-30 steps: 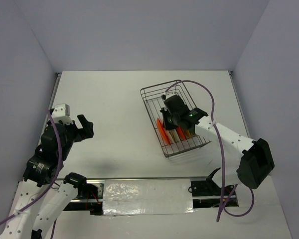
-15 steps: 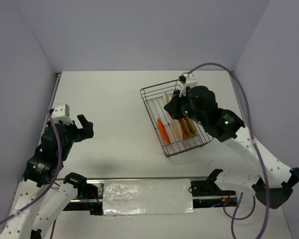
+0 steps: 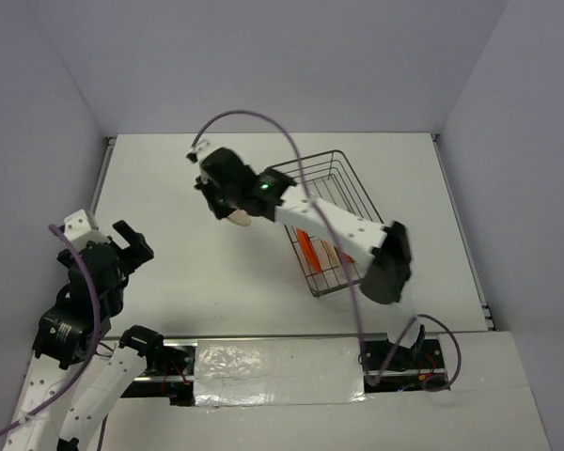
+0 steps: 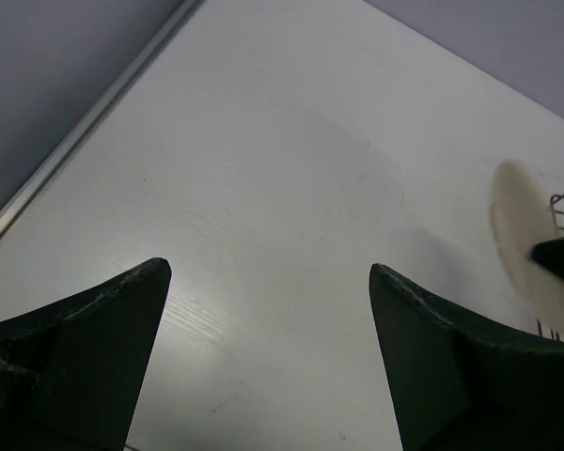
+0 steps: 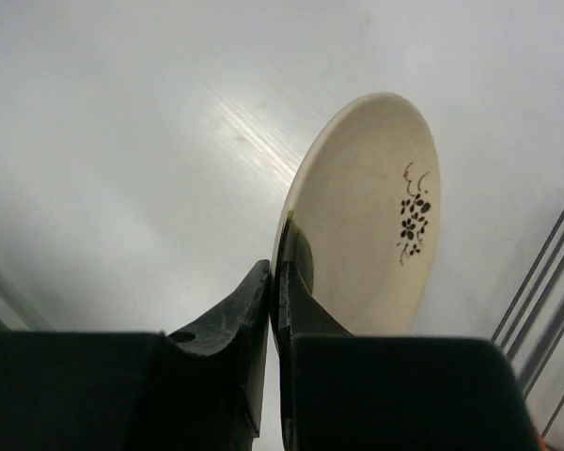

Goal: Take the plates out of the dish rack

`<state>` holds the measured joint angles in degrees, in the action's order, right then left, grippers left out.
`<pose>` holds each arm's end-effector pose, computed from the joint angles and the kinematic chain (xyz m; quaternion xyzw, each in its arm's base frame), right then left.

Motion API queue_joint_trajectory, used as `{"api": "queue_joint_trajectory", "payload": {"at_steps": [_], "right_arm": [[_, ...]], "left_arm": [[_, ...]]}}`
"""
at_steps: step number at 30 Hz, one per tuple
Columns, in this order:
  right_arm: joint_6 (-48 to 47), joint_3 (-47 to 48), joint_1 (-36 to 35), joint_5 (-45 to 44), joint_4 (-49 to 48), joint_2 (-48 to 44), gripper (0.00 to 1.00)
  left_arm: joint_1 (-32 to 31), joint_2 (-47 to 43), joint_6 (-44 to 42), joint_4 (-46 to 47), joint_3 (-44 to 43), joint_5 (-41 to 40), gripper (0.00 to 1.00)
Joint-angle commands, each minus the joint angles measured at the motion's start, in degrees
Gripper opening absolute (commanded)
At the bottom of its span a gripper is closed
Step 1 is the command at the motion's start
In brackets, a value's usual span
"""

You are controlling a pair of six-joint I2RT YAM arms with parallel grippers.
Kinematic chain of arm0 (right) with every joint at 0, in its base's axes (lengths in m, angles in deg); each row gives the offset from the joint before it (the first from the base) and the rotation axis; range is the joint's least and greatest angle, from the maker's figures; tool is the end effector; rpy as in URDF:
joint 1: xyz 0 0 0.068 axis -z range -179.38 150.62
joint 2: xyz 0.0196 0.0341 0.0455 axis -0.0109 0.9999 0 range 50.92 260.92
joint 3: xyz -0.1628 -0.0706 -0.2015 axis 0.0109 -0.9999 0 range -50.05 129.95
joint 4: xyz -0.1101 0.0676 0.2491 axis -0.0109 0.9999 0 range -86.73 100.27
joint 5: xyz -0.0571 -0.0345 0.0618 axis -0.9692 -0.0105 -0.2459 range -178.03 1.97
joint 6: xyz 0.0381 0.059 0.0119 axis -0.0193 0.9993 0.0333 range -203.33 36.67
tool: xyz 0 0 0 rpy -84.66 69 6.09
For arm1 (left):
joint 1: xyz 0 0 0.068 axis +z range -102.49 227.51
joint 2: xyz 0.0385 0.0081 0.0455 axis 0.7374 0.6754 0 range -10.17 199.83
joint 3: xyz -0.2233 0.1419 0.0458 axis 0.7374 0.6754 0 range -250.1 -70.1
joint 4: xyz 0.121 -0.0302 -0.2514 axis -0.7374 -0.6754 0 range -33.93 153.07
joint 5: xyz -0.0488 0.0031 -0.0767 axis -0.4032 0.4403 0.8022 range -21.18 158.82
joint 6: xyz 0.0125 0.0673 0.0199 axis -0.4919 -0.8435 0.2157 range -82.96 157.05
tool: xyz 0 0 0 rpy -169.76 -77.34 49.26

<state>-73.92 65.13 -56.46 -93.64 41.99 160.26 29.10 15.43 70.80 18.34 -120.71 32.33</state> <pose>0.2629 0.3956 0.3732 -0.3332 0.8119 0.2258 0.4229 0.1202 -0.0033 0.3512 -0.2823 0.7456 -0.0104 0.6035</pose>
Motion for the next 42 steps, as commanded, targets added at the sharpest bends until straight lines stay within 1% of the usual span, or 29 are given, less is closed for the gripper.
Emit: {"api": "queue_joint_trajectory", "payload": {"at_steps": [1,2,3,6,7,8,9,11,12,13,14,15,17,18,19,20,21,22,23,24,25,26,27,28,29,30,31,35,42], "right_arm": [[-4.31,8.64,-1.37,-10.46,6.98,12.51,0.00],[-4.31,11.10,-1.45,-11.70,6.81,14.65,0.00],[-4.49,11.38,-1.80,-12.32,5.15,17.89,0.00],[-4.49,11.48,-2.42,-12.24,1.99,21.78,0.00],[-4.05,11.56,-2.60,-12.06,1.63,22.58,0.01],[-3.87,11.65,-2.60,-11.62,1.27,23.19,0.07],[-3.61,11.56,-2.60,-10.23,0.75,23.90,0.28],[-2.56,9.82,-2.69,-8.12,-0.13,22.95,0.54],[-2.03,8.94,-2.77,-7.23,-1.53,21.89,0.71],[-1.16,7.71,-2.95,-5.40,-2.59,20.49,0.77],[-0.63,4.65,-2.95,-4.08,-3.99,16.82,0.84],[-0.01,3.23,-2.95,-2.84,-6.44,14.87,1.00],[1.48,-0.11,-2.86,-1.69,-7.95,10.48,1.00],[2.01,-1.08,-2.95,-2.38,-8.04,5.93,1.00],[2.97,-2.40,-2.69,-4.92,-8.05,3.36,1.00],[2.98,-6.59,-1.90,-5.98,-8.83,-2.06,1.00],[3.16,-8.98,-1.20,-7.39,-8.84,-4.72,1.00],[3.77,-13.53,0.98,-10.27,-8.49,-7.36,1.00],[3.95,-15.84,2.66,-11.26,-7.79,-11.91,0.99],[4.12,-18.12,4.33,-11.44,-6.39,-13.96,0.96],[4.65,-22.93,6.43,-10.92,-5.68,-16.07,0.90],[4.57,-25.85,9.93,-8.57,-5.85,-20.44,0.73],[4.22,-28.40,11.62,-7.94,-5.85,-22.48,0.66],[3.87,-33.13,13.21,-7.58,-6.02,-26.51,0.54],[3.78,-35.44,15.66,-7.14,-6.11,-28.37,0.42],[3.17,-37.29,16.73,-6.18,-6.37,-30.05,0.39],[2.72,-40.61,18.13,-4.87,-6.29,-32.76,0.37],[1.40,-45.38,22.00,0.23,-4.36,-35.95,0.37],[1.31,-53.11,23.95,3.32,-4.88,-39.20,0.41]], "left_arm": [[-0.04,-3.44,5.43,-3.25,-3.18,-9.63,1.00],[-0.04,-4.07,5.70,-3.43,-3.27,-10.00,0.99],[-0.04,-4.59,5.62,-3.35,-3.01,-10.09,0.99],[-0.04,-6.00,4.56,-1.94,-2.56,-9.04,0.99],[0.04,-5.92,4.39,-1.94,-2.56,-8.86,0.99],[-0.04,-5.74,4.56,-2.11,-2.56,-8.95,0.99],[-0.04,-5.31,4.56,-2.20,-2.65,-8.95,1.00],[-0.04,-4.78,4.39,-2.12,-2.65,-8.60,0.99],[-0.04,-4.60,4.30,-2.03,-2.65,-8.42,1.00],[-0.04,-4.25,4.21,-2.03,-2.65,-8.33,0.99],[-0.04,-4.07,4.21,-2.03,-2.65,-8.25,0.99],[-0.04,-3.99,4.04,-1.94,-2.65,-8.07,0.99],[-0.04,-3.81,3.95,-1.76,-2.56,-7.81,1.00],[-0.04,-3.81,3.86,-1.68,-2.56,-7.81,1.00],[-0.04,-3.90,3.86,-1.68,-2.48,-7.81,0.99],[-0.04,-4.07,3.86,-1.68,-2.48,-7.63,1.00],[-0.04,-4.07,3.69,-1.59,-2.39,-7.54,0.99],[-0.04,-4.16,3.51,-1.33,-2.30,-7.28,1.00],[-0.04,-4.16,3.33,-1.06,-2.04,-7.02,1.00],[-0.04,-4.07,2.64,-0.19,-1.86,-5.88,1.00],[-0.04,-3.99,2.28,0.17,-1.69,-5.35,1.00],[-0.13,-3.72,1.49,0.60,-1.42,-4.65,0.99],[-0.04,-3.02,1.05,1.04,-1.33,-3.08,0.99],[-0.13,-2.58,0.61,1.83,-1.25,-2.28,1.00],[-0.13,-2.06,-0.26,2.19,-0.98,-1.57,0.99],[-0.13,-0.83,-0.71,2.97,-0.98,0.17,0.99],[-0.13,-0.21,-0.97,3.24,-0.90,0.89,0.99],[-0.13,4.00,-2.73,4.30,-0.54,3.88,0.99],[-0.22,8.32,-4.14,5.27,-0.45,7.31,0.99]]}}
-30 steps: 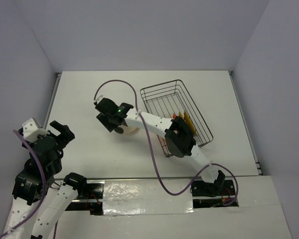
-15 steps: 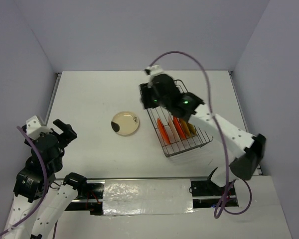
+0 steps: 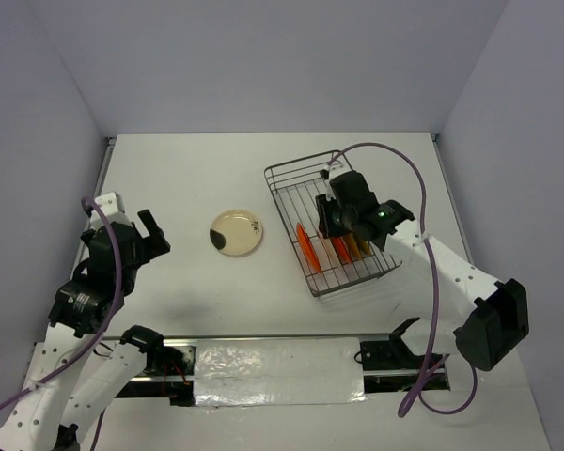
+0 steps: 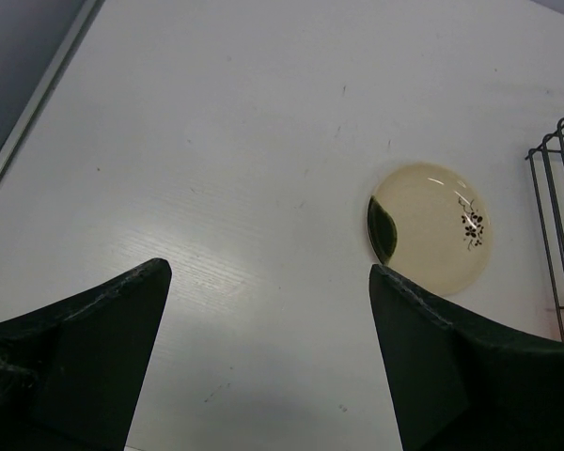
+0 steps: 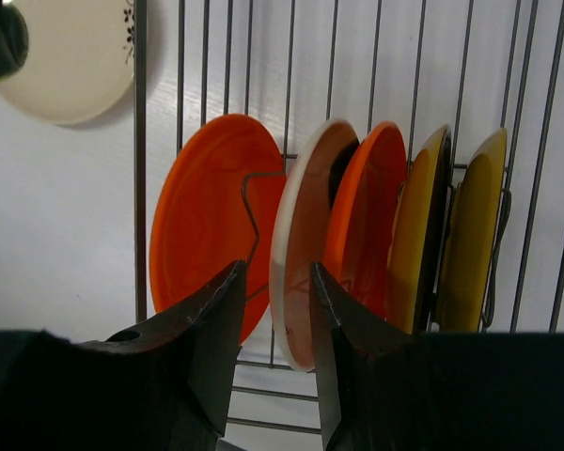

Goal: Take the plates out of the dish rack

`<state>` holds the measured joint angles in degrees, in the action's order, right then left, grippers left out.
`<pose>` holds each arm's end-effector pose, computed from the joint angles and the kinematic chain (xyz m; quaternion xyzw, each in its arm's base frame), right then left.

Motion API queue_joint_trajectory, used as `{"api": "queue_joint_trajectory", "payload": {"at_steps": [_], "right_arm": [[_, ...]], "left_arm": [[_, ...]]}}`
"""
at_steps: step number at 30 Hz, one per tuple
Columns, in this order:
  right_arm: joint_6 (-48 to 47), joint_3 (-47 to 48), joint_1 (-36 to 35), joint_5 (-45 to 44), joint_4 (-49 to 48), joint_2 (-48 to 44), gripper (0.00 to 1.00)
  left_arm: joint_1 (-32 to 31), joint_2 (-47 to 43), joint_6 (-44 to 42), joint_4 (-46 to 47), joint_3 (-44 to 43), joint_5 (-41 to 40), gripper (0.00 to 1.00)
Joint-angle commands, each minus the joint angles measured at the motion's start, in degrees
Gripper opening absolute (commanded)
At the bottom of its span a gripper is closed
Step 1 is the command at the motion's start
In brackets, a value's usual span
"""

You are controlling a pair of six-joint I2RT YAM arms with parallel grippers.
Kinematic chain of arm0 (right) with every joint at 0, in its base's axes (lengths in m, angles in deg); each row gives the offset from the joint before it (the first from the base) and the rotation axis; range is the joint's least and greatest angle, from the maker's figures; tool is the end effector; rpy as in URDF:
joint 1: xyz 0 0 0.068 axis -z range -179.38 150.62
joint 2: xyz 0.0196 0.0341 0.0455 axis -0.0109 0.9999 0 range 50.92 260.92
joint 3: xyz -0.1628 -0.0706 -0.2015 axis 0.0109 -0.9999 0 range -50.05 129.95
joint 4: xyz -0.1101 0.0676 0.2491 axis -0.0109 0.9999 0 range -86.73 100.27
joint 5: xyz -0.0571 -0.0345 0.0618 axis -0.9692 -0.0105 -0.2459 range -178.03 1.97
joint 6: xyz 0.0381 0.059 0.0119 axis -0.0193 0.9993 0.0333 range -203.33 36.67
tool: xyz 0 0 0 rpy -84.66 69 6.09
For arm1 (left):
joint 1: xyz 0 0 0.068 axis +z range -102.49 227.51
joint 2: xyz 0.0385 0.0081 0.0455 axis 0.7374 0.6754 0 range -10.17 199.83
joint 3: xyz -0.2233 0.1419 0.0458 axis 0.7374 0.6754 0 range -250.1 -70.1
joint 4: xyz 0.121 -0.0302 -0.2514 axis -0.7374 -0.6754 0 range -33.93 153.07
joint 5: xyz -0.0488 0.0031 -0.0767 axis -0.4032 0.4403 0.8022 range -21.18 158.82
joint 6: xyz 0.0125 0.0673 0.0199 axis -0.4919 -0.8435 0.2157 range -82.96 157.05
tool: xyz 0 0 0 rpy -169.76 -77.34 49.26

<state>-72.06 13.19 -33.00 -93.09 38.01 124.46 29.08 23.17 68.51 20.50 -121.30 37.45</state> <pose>0.2625 0.1683 0.2802 -0.1624 0.9089 0.1081 0.3686 0.1520 -0.0185 0.3427 -0.2369 0.7889 -0.0126 0.5669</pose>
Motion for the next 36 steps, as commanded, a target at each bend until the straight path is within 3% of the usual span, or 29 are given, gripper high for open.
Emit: {"api": "queue_joint_trajectory", "payload": {"at_steps": [1,13,14,17,25,30,36], "right_arm": [[-0.54,-1.80,0.41,3.12,-0.99,-3.84,0.41],[-0.37,-6.03,0.67,2.87,-3.10,-1.91,0.39],[-0.37,-5.94,0.58,2.78,-3.10,-1.65,0.37],[0.24,-5.24,0.58,2.07,-2.93,-1.82,0.17],[1.65,-0.93,0.58,1.89,-0.29,-8.22,0.00],[2.53,4.76,0.58,5.23,1.29,-13.32,0.00],[3.14,13.81,-0.73,19.52,-0.37,-15.36,0.00]], "left_arm": [[-0.11,0.84,-2.02,3.19,0.14,2.63,0.99],[-0.28,2.43,-2.63,3.63,0.31,3.95,1.00],[-0.28,2.43,-2.63,3.63,0.31,4.04,1.00],[-0.28,2.34,-2.63,3.72,0.40,4.22,0.99],[-0.46,2.60,-2.81,3.81,0.40,4.48,0.99],[-0.46,2.43,-2.72,3.89,0.40,4.39,1.00],[-0.46,1.38,-2.02,3.19,0.14,2.73,0.99]]}}
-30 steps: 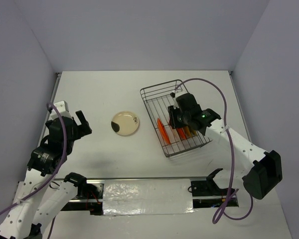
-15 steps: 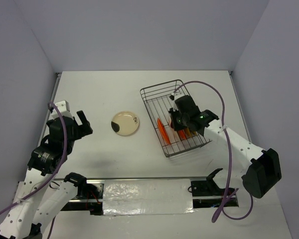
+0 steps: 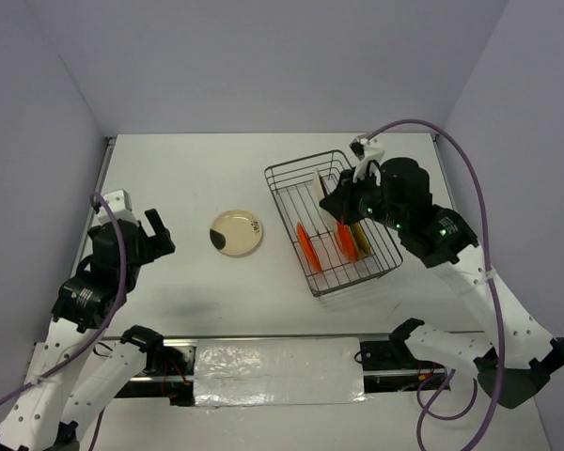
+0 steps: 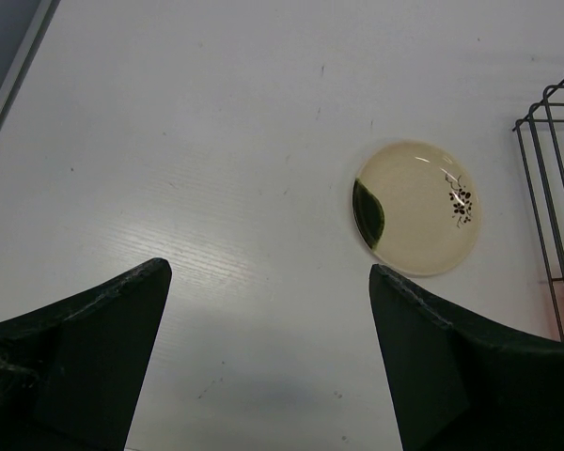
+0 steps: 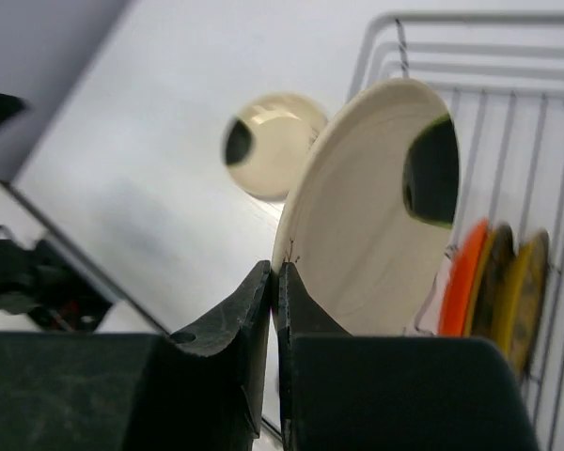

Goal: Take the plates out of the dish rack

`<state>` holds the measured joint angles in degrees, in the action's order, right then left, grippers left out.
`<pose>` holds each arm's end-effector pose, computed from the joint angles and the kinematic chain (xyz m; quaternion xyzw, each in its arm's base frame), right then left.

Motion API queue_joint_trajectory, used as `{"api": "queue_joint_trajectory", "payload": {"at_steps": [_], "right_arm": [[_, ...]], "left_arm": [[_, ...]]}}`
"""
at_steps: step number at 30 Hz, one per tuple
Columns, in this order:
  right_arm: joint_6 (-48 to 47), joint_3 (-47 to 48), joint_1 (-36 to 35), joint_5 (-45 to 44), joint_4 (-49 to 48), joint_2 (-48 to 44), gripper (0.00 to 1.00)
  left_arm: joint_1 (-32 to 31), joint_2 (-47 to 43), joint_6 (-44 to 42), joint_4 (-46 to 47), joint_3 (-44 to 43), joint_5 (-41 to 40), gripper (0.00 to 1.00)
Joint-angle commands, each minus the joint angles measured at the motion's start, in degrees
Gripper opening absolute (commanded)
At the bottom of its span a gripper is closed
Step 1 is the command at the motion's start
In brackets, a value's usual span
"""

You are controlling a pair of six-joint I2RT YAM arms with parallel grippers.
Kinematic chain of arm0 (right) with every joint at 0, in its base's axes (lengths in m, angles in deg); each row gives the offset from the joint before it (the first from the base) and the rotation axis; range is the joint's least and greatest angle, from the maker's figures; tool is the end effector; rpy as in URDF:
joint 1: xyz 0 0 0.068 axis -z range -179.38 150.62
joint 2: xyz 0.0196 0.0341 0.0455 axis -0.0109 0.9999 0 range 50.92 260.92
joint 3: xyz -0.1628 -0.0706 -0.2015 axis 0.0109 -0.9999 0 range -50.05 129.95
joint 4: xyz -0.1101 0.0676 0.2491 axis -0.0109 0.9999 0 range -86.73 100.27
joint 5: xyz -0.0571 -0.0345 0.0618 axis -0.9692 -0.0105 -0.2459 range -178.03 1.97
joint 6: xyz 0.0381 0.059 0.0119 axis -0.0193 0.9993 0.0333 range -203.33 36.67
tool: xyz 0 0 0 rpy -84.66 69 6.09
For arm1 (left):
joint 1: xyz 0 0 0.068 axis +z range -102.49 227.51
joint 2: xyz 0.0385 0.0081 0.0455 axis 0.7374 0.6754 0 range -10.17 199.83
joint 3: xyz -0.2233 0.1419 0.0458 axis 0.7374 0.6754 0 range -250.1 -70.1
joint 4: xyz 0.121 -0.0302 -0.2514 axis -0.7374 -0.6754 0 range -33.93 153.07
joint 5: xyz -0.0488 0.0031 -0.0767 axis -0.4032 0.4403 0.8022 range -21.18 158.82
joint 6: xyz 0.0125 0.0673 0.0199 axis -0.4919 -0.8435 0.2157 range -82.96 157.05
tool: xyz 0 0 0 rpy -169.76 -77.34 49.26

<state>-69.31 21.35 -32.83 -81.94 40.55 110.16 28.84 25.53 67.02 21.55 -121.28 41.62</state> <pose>0.2083 0.1451 0.3948 -0.1704 0.8259 0.2566 0.4723 0.1624 -0.0266 0.3381 -0.2051 0.8082 -0.0302 0.5512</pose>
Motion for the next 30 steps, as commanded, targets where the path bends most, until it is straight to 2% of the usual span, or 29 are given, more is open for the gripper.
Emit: {"api": "queue_joint_trajectory", "payload": {"at_steps": [1,3,5,8,11,13,17,20,23,24,25,26,28,29,30], "right_arm": [[0.57,6.82,-1.44,10.15,-3.61,0.16,0.00],[0.39,10.23,-4.67,14.54,-5.46,2.44,0.00],[-1.44,13.31,-8.19,14.40,-5.20,7.97,0.00],[-3.55,21.49,-14.09,7.55,-2.57,18.69,0.00],[-3.56,29.91,-16.55,0.61,-1.78,32.37,0.00],[-3.82,33.70,-18.22,-4.91,-0.63,38.11,0.00],[-5.93,47.30,-20.33,-10.91,5.34,55.49,0.00],[-6.81,53.47,-20.86,-14.52,7.54,63.07,0.00],[-6.55,54.56,-20.95,-14.79,6.24,65.91,0.02],[-6.46,54.03,-21.04,-14.18,6.23,66.00,0.05],[-6.38,53.33,-21.04,-13.65,4.92,66.09,0.13],[-6.37,52.02,-20.95,-12.69,4.30,65.83,0.36],[-6.02,50.26,-21.04,-12.07,3.16,65.48,0.51],[-5.85,49.72,-21.13,-11.45,2.80,64.60,0.71],[-5.76,49.20,-21.13,-10.84,2.45,64.07,0.84]], "left_arm": [[-0.31,-1.33,-0.19,1.88,0.11,-1.89,1.00],[-0.22,-2.39,0.34,1.44,0.03,-3.03,1.00],[-0.22,-3.62,1.22,0.65,-0.32,-5.05,1.00],[-0.22,-5.37,2.28,-0.31,-0.50,-7.25,0.99],[-0.22,-7.22,3.16,-1.02,-0.77,-9.36,0.99],[-0.22,-8.01,3.33,-1.02,-0.68,-9.80,0.99],[-0.22,-8.81,3.25,-0.76,-0.50,-9.71,0.99],[-0.22,-7.84,3.07,-0.85,-0.59,-9.45,1.00],[-0.22,-6.79,2.90,-0.85,-0.68,-9.10,1.00],[-0.22,-6.70,2.89,-0.76,-0.68,-9.01,0.99],[-0.22,-6.61,2.72,-0.67,-0.59,-8.84,1.00],[-0.22,-6.44,2.72,-0.58,-0.59,-8.75,0.99],[-0.22,-6.17,2.81,-0.67,-0.59,-8.75,0.99],[-0.22,-6.09,2.81,-0.67,-0.59,-8.75,0.99],[-0.22,-6.08,2.81,-0.76,-0.59,-8.75,0.99]]}}
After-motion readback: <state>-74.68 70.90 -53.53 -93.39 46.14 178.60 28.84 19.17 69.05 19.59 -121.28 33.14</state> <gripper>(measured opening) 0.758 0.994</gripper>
